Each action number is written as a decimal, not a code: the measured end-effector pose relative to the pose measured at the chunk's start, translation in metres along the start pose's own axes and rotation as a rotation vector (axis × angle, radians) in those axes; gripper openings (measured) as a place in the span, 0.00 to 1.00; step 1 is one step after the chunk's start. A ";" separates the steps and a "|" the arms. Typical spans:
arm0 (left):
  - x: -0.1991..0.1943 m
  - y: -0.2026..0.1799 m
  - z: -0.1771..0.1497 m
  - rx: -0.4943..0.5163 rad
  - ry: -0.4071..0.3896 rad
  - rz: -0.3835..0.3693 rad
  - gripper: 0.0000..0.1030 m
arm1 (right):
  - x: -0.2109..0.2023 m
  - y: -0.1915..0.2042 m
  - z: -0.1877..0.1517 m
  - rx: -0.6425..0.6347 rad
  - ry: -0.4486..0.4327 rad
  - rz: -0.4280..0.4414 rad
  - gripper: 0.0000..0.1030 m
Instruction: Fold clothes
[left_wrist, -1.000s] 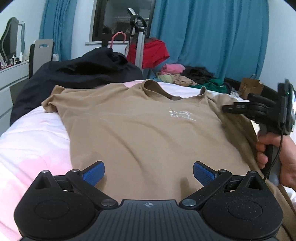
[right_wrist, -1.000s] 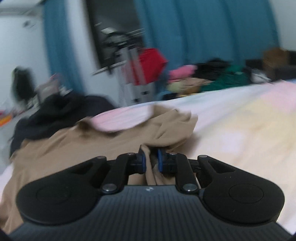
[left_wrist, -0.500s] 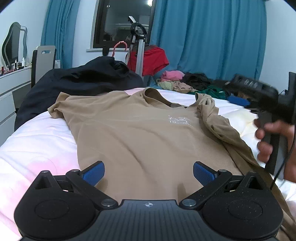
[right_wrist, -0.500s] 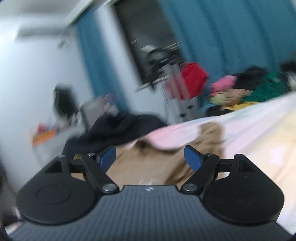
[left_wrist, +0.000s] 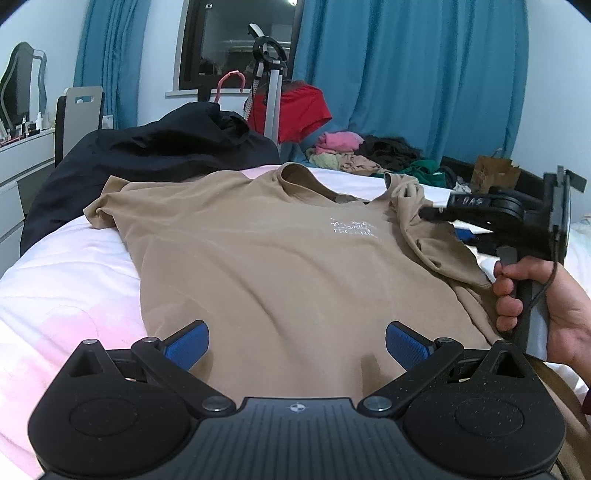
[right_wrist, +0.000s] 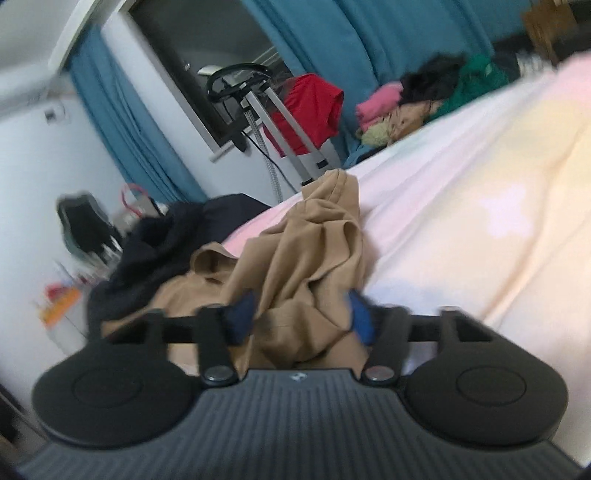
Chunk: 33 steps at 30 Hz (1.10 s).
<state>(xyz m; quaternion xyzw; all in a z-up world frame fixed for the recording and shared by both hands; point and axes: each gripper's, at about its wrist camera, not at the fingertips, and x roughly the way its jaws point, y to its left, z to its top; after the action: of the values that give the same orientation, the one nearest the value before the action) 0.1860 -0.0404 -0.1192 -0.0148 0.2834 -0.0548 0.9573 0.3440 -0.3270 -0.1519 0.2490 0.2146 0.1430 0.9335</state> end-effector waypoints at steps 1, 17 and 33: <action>0.000 0.000 0.000 0.004 0.000 0.003 1.00 | -0.002 0.001 0.000 -0.005 -0.007 -0.016 0.14; -0.004 -0.001 0.000 0.038 -0.022 0.018 1.00 | -0.092 -0.109 0.059 0.276 -0.352 -0.391 0.06; -0.015 -0.003 0.003 0.044 -0.050 0.007 1.00 | -0.075 -0.127 0.034 0.441 0.029 -0.325 0.79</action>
<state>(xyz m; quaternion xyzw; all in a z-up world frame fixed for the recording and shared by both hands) 0.1750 -0.0415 -0.1081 0.0059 0.2583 -0.0575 0.9643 0.3153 -0.4746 -0.1678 0.4066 0.2909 -0.0553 0.8643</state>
